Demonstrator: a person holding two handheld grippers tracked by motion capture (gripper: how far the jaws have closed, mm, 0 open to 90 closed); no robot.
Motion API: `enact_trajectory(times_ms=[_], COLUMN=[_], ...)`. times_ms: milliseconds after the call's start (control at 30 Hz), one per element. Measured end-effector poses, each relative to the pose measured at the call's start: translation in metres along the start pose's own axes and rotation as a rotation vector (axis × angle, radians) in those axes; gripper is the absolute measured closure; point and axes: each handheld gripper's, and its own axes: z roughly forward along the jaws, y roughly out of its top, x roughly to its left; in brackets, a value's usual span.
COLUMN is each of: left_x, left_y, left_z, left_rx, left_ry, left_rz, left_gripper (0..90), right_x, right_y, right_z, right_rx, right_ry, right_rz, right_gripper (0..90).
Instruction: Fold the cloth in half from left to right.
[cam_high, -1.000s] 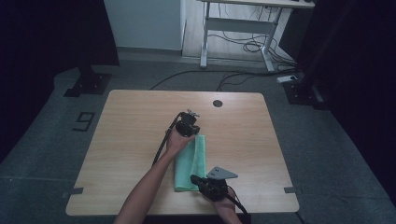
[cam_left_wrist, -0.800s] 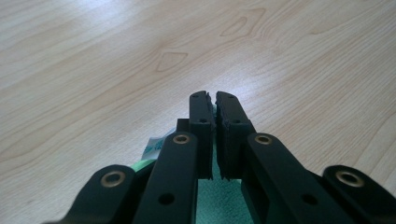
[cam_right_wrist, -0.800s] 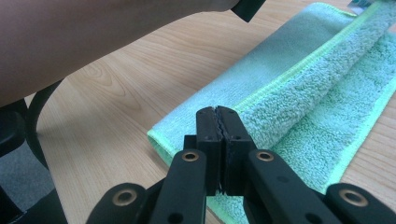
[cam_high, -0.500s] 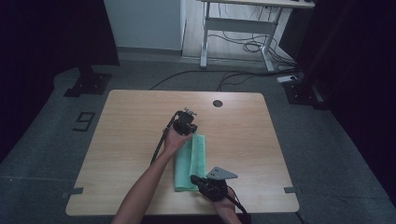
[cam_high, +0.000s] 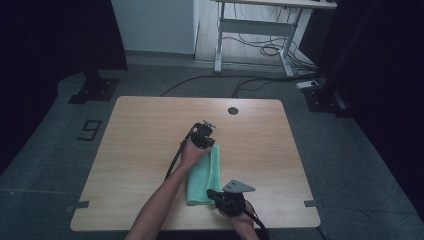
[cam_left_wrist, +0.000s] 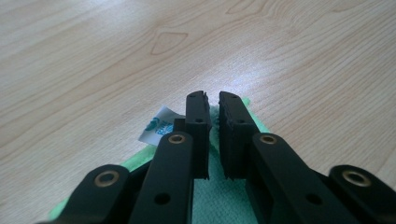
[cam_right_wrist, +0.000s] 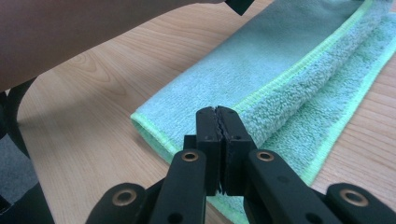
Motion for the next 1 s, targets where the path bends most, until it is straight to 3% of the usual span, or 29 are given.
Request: enact_trajectory(times_ms=[300, 500, 733, 1000], left_x=[-0.002, 0.002, 0.007, 0.015], left_y=[-0.001, -0.001, -0.004, -0.011], left_z=[0.006, -0.006, -0.026, -0.046], left_rx=[-0.013, -0.053, -0.093, -0.096], left_ry=[-0.009, -0.024, 0.002, 0.001], left_rz=[-0.002, -0.009, -0.006, 0.004], left_gripper=[70.9, 48.6, 41.3, 41.6], right_x=[-0.006, -0.014, -0.014, -0.023], right_y=[-0.005, -0.011, -0.014, -0.008], right_z=[-0.002, -0.008, -0.017, -0.029], right_rx=[0.021, 0.043, 0.041, 0.002], right_ry=[-0.038, -0.074, -0.137, -0.138], right_rz=[0.008, 0.03, 0.034, 0.043], right_gripper=[86.1, 75.7, 59.3, 55.5])
